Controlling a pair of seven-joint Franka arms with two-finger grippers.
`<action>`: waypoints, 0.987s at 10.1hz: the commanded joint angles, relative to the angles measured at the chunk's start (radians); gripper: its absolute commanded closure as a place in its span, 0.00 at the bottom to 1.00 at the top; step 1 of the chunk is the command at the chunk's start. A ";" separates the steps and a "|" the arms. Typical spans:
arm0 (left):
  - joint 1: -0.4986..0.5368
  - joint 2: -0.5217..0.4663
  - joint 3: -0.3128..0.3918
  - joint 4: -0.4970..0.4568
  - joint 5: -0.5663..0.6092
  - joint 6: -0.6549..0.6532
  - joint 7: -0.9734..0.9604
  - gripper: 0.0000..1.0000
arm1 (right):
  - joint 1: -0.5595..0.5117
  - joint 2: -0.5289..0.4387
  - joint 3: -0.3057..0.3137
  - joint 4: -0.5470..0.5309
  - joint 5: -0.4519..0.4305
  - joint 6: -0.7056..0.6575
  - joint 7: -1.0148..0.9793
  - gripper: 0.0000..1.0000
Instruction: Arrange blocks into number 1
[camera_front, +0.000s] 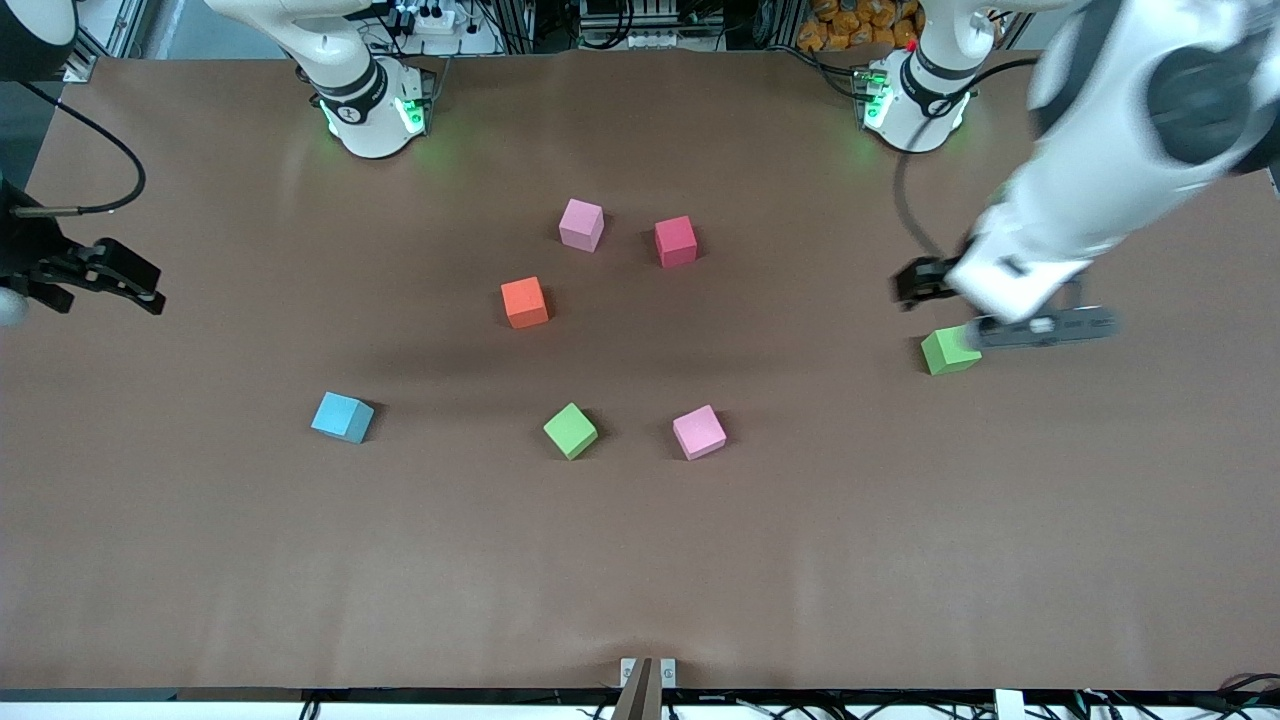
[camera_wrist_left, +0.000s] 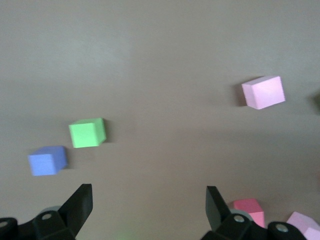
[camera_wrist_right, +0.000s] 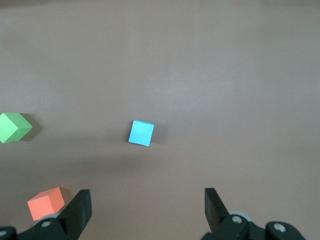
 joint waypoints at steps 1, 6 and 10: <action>-0.045 0.097 0.003 0.021 -0.001 0.058 -0.122 0.00 | -0.013 0.000 0.008 -0.023 0.034 0.018 -0.007 0.00; -0.229 0.191 0.000 -0.009 0.008 0.109 -0.423 0.00 | 0.003 0.002 0.008 -0.199 0.074 0.228 -0.001 0.00; -0.302 0.182 -0.029 -0.133 -0.006 0.233 -0.575 0.00 | 0.026 0.069 0.010 -0.233 0.077 0.314 0.057 0.00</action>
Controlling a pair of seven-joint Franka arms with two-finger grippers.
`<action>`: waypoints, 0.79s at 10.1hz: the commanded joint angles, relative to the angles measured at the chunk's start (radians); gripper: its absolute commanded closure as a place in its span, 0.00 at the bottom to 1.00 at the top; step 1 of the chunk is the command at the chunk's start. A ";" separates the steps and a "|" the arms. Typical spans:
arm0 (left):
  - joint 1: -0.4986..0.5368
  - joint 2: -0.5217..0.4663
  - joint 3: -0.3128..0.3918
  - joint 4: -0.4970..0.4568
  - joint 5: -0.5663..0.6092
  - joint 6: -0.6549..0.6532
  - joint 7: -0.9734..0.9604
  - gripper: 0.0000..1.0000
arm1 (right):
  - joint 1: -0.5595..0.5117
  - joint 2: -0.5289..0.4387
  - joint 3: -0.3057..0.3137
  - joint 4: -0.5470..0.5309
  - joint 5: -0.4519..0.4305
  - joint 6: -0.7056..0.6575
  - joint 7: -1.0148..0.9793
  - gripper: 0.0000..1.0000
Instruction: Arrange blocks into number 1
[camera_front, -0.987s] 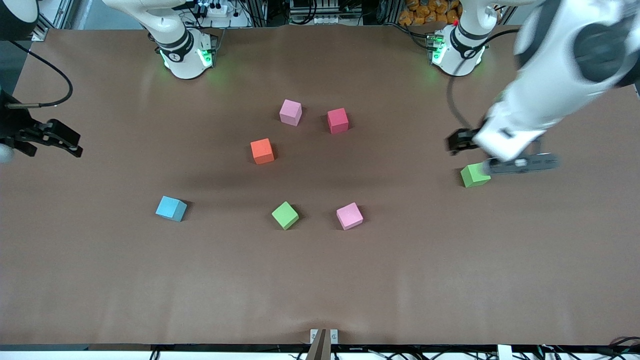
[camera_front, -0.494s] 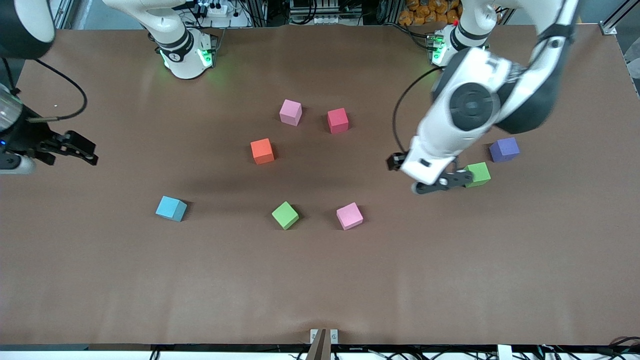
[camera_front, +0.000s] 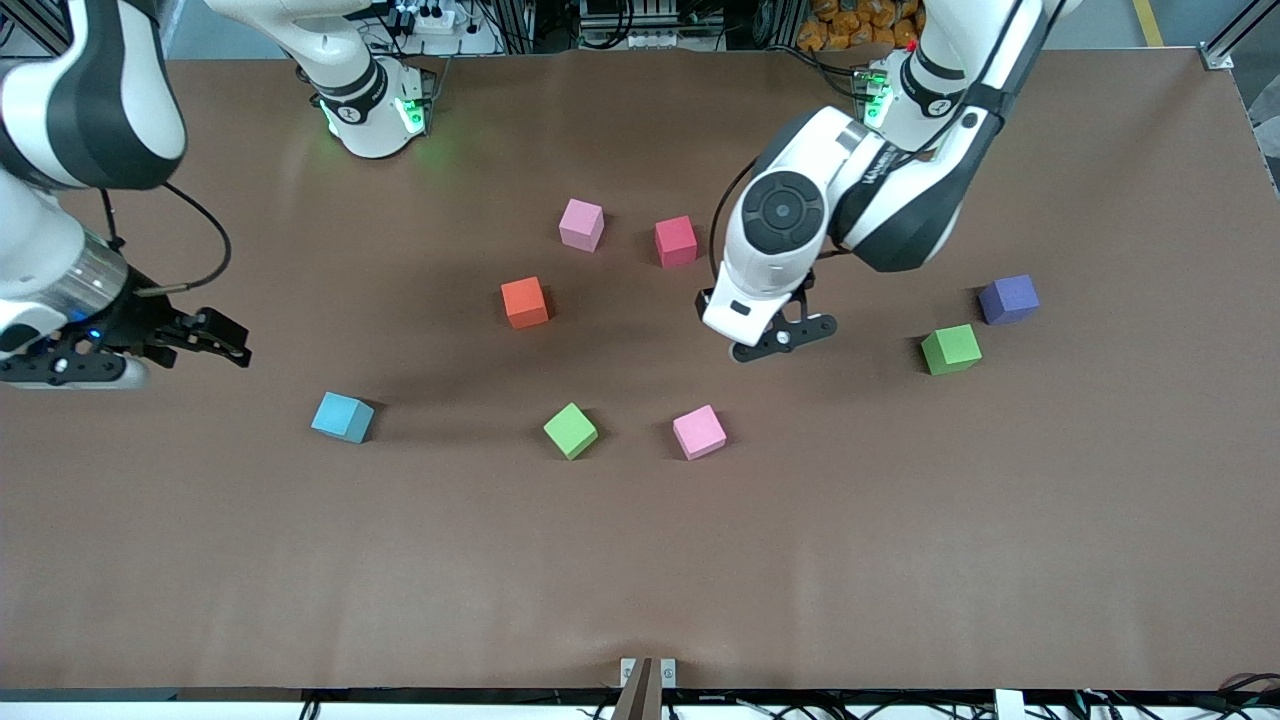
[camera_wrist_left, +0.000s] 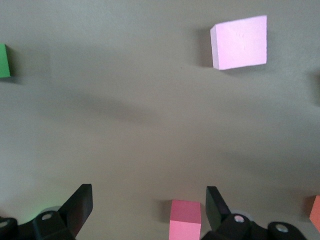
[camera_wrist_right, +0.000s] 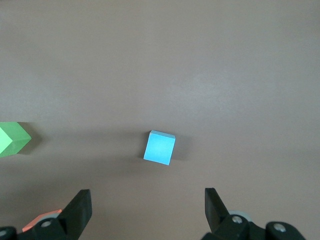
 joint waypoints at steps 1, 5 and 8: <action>-0.039 -0.019 -0.028 -0.091 -0.006 0.108 -0.129 0.00 | 0.031 0.030 0.001 -0.003 0.014 0.034 0.085 0.00; -0.125 0.048 -0.034 -0.154 0.009 0.308 -0.278 0.00 | 0.045 0.114 -0.001 -0.005 0.014 0.130 0.130 0.00; -0.164 0.113 -0.025 -0.107 0.072 0.388 -0.317 0.00 | 0.045 0.133 -0.001 -0.005 0.014 0.147 0.130 0.00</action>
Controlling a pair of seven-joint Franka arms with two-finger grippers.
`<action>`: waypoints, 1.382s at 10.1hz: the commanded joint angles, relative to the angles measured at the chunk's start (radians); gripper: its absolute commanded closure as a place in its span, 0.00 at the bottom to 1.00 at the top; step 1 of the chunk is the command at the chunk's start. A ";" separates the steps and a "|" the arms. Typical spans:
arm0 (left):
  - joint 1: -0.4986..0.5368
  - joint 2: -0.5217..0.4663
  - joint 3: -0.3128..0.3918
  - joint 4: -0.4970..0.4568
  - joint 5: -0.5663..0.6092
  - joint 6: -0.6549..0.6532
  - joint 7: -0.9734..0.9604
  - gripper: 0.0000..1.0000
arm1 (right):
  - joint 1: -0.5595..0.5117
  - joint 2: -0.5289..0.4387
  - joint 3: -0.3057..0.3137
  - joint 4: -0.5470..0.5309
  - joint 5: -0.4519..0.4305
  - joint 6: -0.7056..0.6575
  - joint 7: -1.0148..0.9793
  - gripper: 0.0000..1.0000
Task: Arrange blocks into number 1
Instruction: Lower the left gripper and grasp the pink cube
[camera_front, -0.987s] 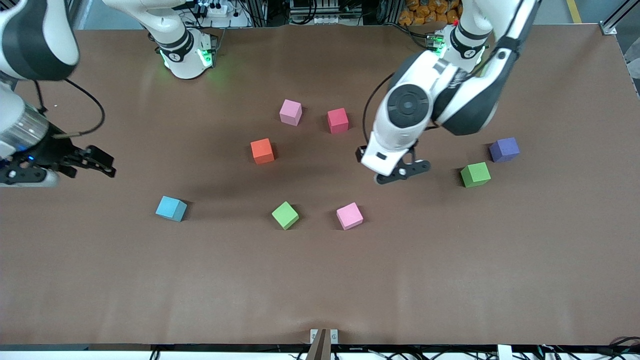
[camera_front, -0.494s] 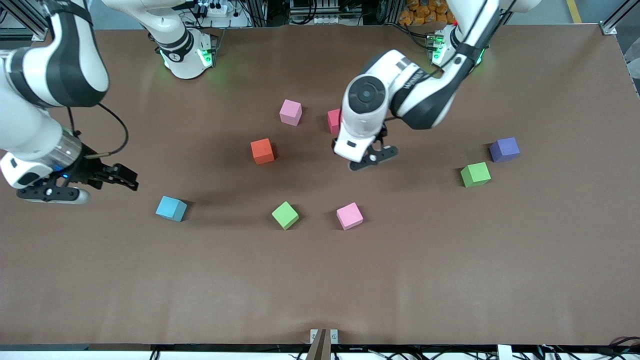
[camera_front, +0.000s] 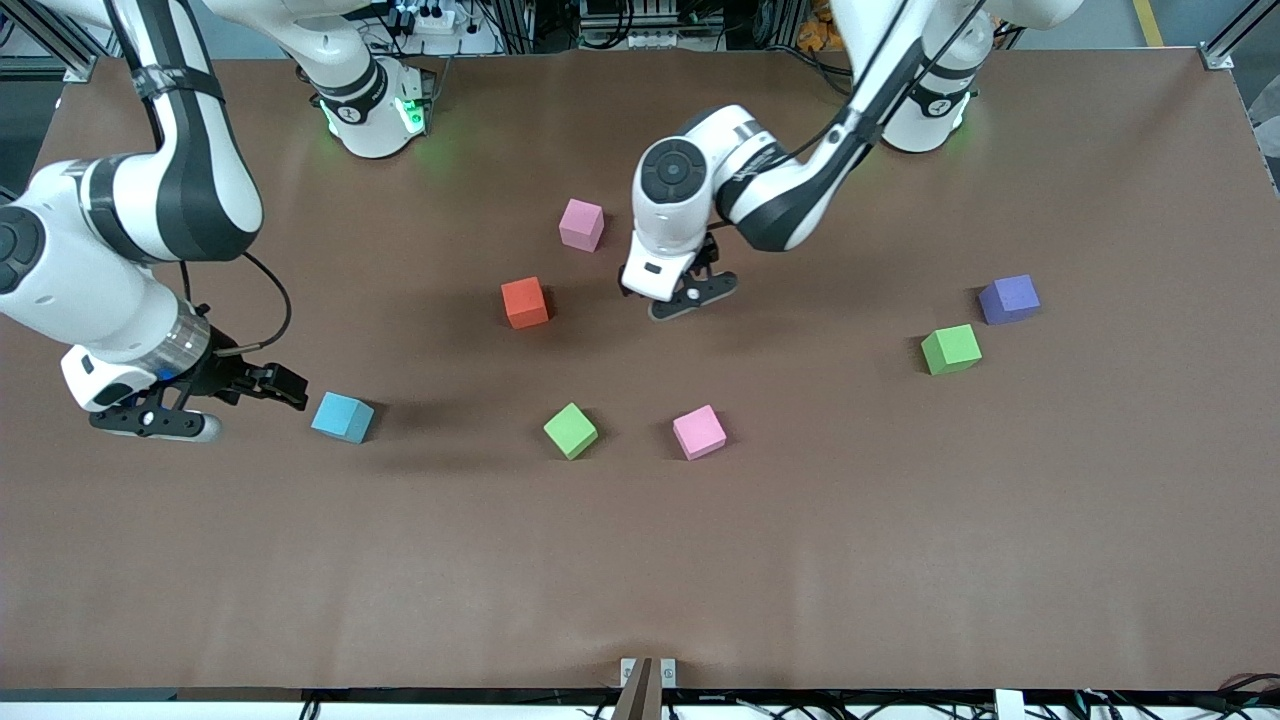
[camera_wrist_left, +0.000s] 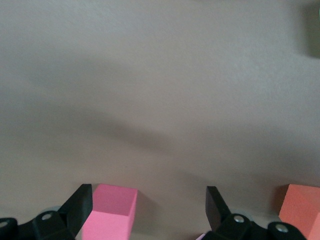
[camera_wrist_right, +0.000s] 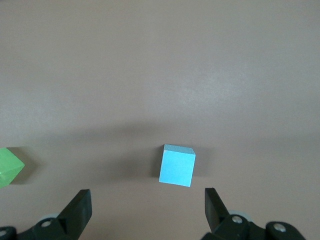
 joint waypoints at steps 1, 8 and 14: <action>0.008 0.053 0.012 0.095 0.045 0.020 -0.027 0.00 | 0.001 0.005 0.000 0.002 0.009 0.010 0.015 0.00; -0.010 0.082 0.010 0.033 0.081 -0.040 -0.052 0.00 | 0.025 0.028 0.000 0.002 0.009 0.009 0.015 0.00; -0.067 -0.009 -0.013 -0.136 0.070 -0.019 0.032 0.00 | 0.042 0.054 0.000 0.002 0.009 0.004 0.015 0.00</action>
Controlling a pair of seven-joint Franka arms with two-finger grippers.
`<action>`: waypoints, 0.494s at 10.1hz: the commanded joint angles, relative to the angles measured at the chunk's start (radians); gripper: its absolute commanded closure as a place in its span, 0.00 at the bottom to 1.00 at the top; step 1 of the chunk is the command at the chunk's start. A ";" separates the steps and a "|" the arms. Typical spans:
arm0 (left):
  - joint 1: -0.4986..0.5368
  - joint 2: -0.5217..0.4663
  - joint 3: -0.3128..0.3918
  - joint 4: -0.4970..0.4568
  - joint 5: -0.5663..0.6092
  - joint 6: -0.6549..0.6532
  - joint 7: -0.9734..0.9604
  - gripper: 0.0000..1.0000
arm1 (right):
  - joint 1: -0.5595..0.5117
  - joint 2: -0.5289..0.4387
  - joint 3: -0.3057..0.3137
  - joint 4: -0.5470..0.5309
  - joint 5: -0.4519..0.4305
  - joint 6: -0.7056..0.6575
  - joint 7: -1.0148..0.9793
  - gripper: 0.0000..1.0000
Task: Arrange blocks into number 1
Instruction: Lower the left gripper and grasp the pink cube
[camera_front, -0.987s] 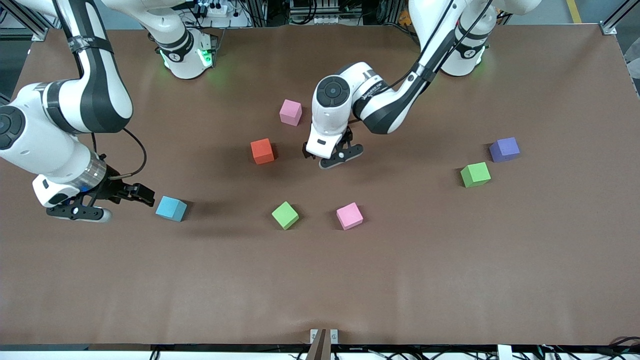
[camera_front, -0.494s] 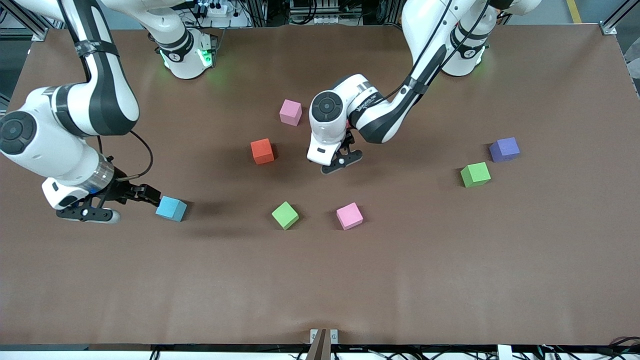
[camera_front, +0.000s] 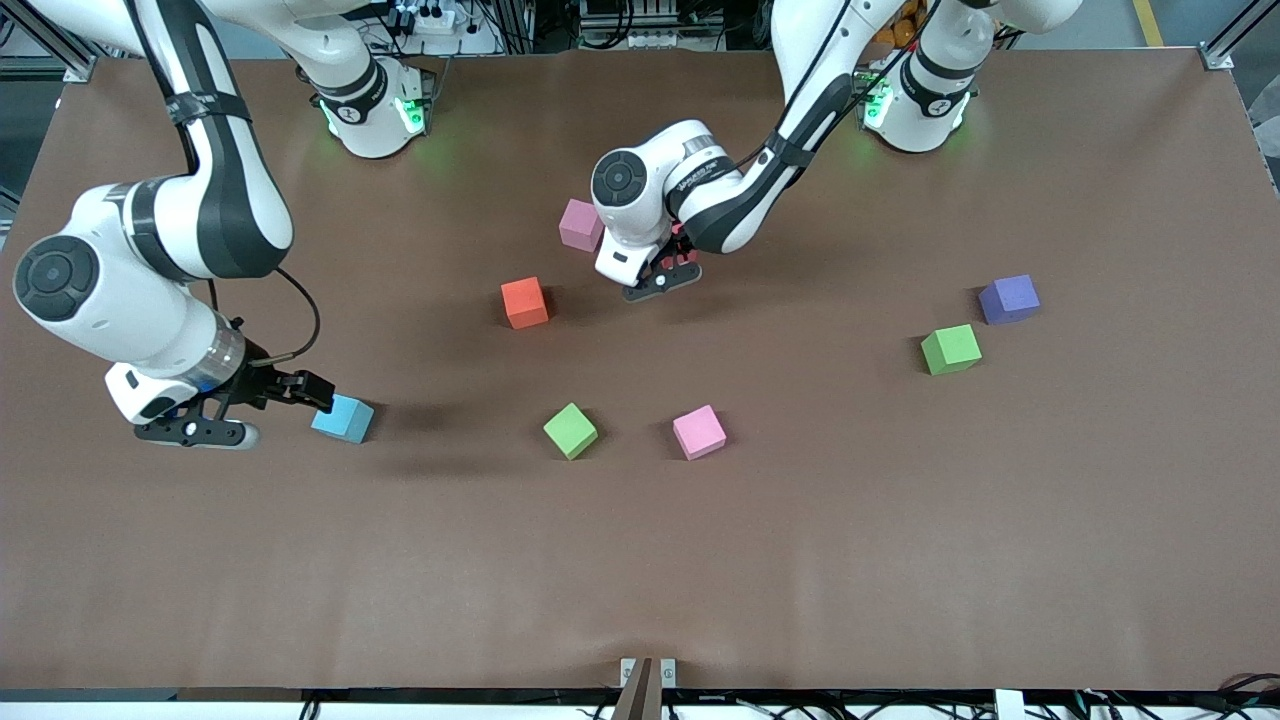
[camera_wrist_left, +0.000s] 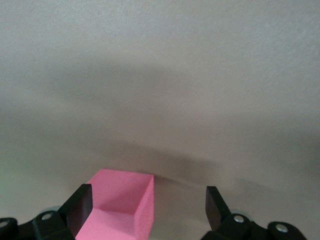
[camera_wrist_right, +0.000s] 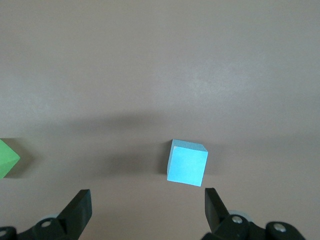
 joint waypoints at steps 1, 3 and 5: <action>0.054 -0.145 -0.010 -0.119 0.006 0.017 0.063 0.00 | 0.008 0.008 -0.001 0.002 0.009 0.001 0.014 0.00; 0.099 -0.181 -0.042 -0.141 -0.037 0.025 0.063 0.00 | 0.008 0.009 -0.001 0.002 0.007 0.001 0.013 0.00; 0.107 -0.205 -0.059 -0.238 -0.079 0.170 0.019 0.00 | 0.009 0.012 -0.001 0.002 0.007 0.001 0.011 0.00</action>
